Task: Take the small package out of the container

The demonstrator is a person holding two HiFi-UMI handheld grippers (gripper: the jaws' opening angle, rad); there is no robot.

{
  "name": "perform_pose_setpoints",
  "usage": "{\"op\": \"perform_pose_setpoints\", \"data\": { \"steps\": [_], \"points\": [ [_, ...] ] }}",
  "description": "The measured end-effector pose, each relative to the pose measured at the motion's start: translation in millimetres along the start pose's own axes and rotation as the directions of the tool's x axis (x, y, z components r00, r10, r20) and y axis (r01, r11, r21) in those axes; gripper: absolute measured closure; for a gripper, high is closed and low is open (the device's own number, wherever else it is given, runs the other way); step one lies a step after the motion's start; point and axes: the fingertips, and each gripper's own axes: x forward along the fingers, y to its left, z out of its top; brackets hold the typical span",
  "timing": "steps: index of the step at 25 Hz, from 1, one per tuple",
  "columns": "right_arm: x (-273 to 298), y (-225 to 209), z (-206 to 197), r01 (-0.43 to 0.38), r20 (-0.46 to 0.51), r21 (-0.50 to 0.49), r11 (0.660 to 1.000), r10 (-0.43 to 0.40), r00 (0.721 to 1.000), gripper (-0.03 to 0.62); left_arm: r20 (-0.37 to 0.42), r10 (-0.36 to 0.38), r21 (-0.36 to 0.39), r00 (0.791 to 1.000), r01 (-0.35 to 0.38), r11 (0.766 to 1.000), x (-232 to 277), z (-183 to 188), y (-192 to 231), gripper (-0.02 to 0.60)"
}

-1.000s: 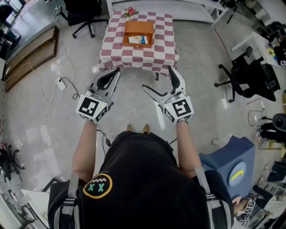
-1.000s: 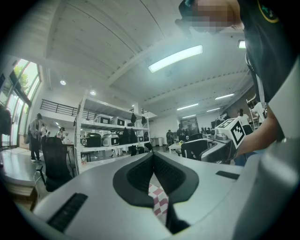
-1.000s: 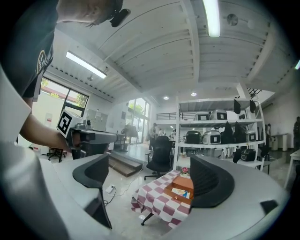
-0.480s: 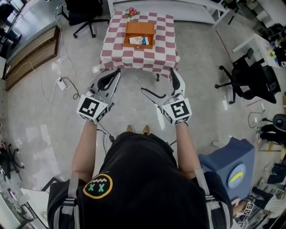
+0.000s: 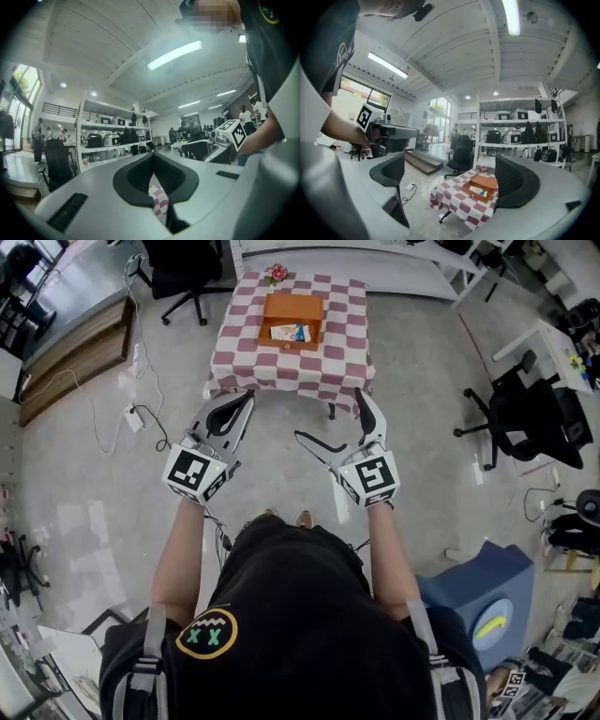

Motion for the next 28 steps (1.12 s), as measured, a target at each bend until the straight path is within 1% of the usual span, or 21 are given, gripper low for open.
{"op": "perform_pose_setpoints", "data": {
  "steps": [3,7,13,20,28],
  "points": [
    [-9.2,-5.8,-3.3,-0.013,0.000,-0.002,1.000,0.013,1.000,-0.001,-0.004,0.006,0.002,1.000,-0.006,1.000,5.6,0.8,-12.7,0.565],
    [-13.9,-17.1,-10.8,-0.010,-0.002,0.008,1.000,0.010,1.000,-0.001,-0.015,-0.001,0.004,1.000,0.001,1.000,15.3,-2.9,-20.8,0.565],
    [1.5,-36.1,-22.6,-0.007,-0.009,0.019,1.000,0.007,1.000,-0.001,-0.014,-0.004,0.002,1.000,0.004,1.000,36.6,-11.2,-9.4,0.565],
    [56.6,-72.4,-38.7,-0.001,-0.031,0.029,1.000,0.002,1.000,-0.001,-0.023,-0.018,-0.020,1.000,0.018,1.000,80.5,-35.7,38.9,0.565],
    [139.6,-125.4,-56.1,0.016,-0.082,0.045,0.999,-0.012,0.997,-0.001,-0.019,-0.033,-0.063,0.999,0.032,0.998,140.8,-64.7,118.0,0.565]
  ]
}}
